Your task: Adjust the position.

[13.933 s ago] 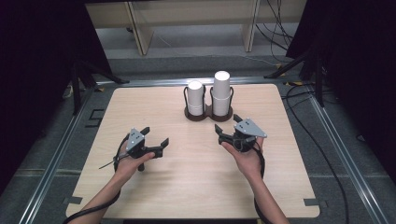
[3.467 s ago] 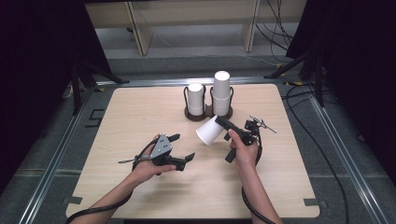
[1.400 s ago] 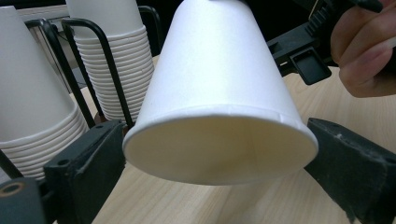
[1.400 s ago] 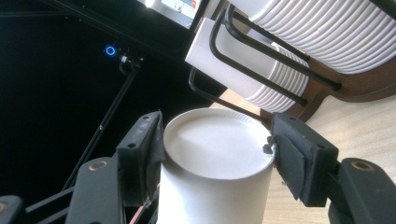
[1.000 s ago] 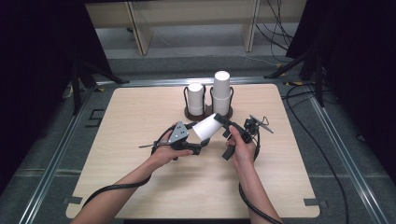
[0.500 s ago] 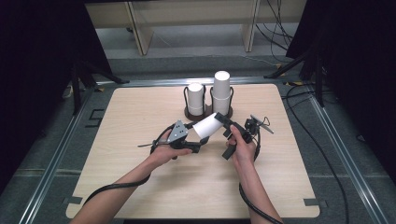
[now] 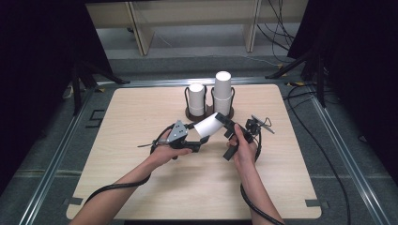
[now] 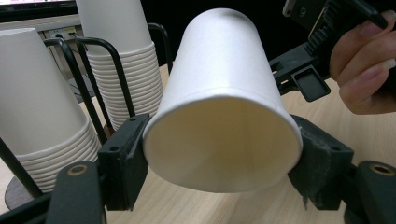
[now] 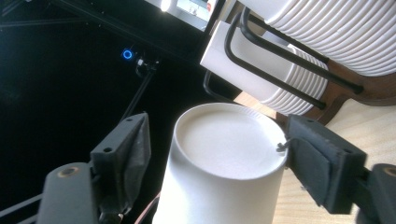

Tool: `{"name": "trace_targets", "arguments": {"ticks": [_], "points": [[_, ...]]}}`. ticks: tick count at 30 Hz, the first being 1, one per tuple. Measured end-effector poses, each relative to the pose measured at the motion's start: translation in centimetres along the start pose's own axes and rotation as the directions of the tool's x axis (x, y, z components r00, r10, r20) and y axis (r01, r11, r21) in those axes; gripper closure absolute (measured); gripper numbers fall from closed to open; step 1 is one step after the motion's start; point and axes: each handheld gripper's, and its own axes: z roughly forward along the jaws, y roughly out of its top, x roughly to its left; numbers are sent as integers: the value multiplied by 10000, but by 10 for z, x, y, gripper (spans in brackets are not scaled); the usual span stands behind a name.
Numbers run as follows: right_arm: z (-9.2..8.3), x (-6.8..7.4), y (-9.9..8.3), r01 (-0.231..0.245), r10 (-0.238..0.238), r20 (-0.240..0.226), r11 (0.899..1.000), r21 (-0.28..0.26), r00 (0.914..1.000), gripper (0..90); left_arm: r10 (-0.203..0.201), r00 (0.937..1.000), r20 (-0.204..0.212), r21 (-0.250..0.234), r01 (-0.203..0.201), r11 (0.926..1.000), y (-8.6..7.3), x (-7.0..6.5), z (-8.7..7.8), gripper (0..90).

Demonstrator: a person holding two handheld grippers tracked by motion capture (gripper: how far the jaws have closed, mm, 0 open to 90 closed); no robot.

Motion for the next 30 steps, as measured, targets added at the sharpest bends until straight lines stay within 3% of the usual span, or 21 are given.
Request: {"name": "trace_targets", "arguments": {"ticks": [5, 8, 12, 13, 15, 16, 17, 19, 21, 22, 23, 25, 28, 30], "points": [[0, 2, 0, -24, 24, -13, 9999, 159, 10000, 224, -24, 10000, 37, -75, 24, 10000, 1, 1, -1, 293], [-1, 1, 1, 470, -471, 144, 9989, 73, 9988, 189, -12, 10000, 81, 9, 12, 10000, 2, 2, -3, 297], [-3, 4, 0, 748, -752, 371, 9971, 137, 9965, 184, 19, 10000, 2, 133, -19, 9999, 4, 3, -5, 298], [-4, 3, 1, 1311, -1323, 478, 9910, 266, 9901, 183, 15, 10000, -11, 122, -15, 9999, 4, 3, -5, 299], [-6, 6, 1, 1643, -1673, 827, 9855, 418, 9824, 183, 90, 10000, -3, 290, -89, 9995, 6, 3, -6, 299], [-6, 6, 1, 2032, -2053, 948, 9786, 321, 9741, 182, 22, 10000, 60, 348, -24, 9994, 6, 3, -7, 299], [-6, 6, 1, 2032, -2053, 948, 9786, 321, 9741, 182, 22, 10000, 60, 348, -24, 9994, 6, 3, -7, 298], [-8, 7, 1, 2416, -2445, 1046, 9696, 399, 9640, 182, -13, 10000, 88, 495, 9, 9988, 7, 5, -9, 299], [-10, 10, 2, 2855, -2917, 1269, 9562, 648, 9481, 179, -20, 9998, 199, 628, 7, 9980, 7, 7, -10, 299], [-13, 10, 3, 3342, -3407, 1365, 9400, 683, 9302, 178, 16, 9994, 347, 702, -41, 9975, 8, 8, -12, 299], [-13, 10, 3, 3342, -3407, 1365, 9400, 683, 9302, 178, 16, 9994, 347, 702, -41, 9975, 8, 8, -12, 301], [-19, 13, 4, 3689, -3758, 1437, 9266, 731, 9155, 178, 115, 9981, 597, 860, -166, 9962, 9, 11, -14, 302], [-22, 15, 5, 3771, -3843, 1512, 9231, 747, 9107, 176, 258, 9961, 840, 1091, -349, 9934, 11, 14, -17, 302], [-26, 17, 7, 3918, -3980, 1652, 9174, 700, 9024, 175, 440, 9936, 1038, 1416, -585, 9882, 12, 16, -20, 302]]}}
